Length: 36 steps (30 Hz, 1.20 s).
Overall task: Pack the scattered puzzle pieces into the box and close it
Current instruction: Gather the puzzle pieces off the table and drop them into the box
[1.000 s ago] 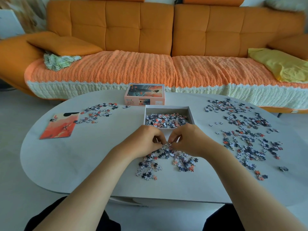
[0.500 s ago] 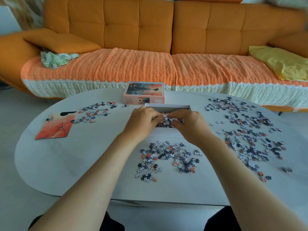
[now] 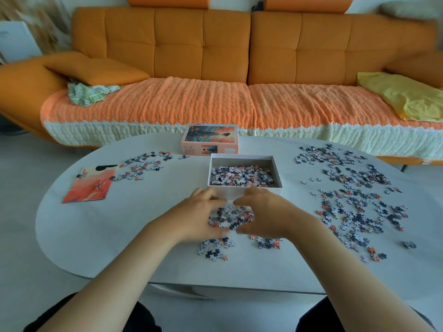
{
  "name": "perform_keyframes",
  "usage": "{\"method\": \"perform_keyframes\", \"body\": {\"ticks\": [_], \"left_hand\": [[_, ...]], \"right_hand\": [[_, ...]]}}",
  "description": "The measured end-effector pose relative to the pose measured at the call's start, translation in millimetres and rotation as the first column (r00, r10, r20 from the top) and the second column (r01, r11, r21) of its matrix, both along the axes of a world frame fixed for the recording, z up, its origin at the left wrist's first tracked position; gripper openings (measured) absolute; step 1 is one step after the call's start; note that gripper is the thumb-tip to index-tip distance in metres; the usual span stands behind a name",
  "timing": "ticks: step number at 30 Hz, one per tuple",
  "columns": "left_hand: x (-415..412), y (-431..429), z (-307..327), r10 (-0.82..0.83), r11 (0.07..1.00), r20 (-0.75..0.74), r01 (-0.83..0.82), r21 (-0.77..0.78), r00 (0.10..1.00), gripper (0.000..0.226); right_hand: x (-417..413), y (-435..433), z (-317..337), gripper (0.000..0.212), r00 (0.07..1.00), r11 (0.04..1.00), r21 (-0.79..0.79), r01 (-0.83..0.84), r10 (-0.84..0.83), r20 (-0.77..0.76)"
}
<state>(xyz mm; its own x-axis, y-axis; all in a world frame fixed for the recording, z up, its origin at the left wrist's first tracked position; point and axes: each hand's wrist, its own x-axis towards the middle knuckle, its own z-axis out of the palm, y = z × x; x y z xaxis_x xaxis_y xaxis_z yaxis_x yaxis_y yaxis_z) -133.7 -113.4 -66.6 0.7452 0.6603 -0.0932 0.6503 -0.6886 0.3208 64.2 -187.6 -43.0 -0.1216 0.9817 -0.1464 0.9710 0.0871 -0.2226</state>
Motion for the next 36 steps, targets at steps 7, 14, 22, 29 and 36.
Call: {"method": "perform_keyframes", "body": {"ticks": [7, 14, 22, 29, 36], "left_hand": [[5, -9, 2, 0.019, 0.996, 0.113, -0.009, -0.085, 0.993, 0.058], [-4, -8, 7, 0.053, 0.994, -0.062, -0.059, -0.09, 0.997, 0.077], [11, -17, 4, 0.1, 0.994, 0.139, -0.092, -0.061, 0.985, 0.027], [12, -13, 4, 0.119, 0.993, 0.204, -0.112, -0.044, 0.972, 0.01], [13, -7, 6, 0.149, 0.984, 0.225, -0.122, -0.128, 0.963, 0.01]], "right_hand": [[-6, -5, -6, 0.056, 0.993, 0.994, -0.018, 0.105, -0.106, -0.057], [-10, -12, -7, 0.072, 0.985, 0.985, -0.029, 0.17, -0.17, -0.004], [-26, -2, -7, 0.022, 0.975, 0.988, 0.032, 0.15, -0.142, -0.172], [-23, 0, -4, 0.018, 0.959, 0.985, 0.053, 0.166, -0.149, -0.241], [-7, 7, 9, 0.011, 0.924, 0.97, 0.134, 0.204, -0.145, -0.353]]}}
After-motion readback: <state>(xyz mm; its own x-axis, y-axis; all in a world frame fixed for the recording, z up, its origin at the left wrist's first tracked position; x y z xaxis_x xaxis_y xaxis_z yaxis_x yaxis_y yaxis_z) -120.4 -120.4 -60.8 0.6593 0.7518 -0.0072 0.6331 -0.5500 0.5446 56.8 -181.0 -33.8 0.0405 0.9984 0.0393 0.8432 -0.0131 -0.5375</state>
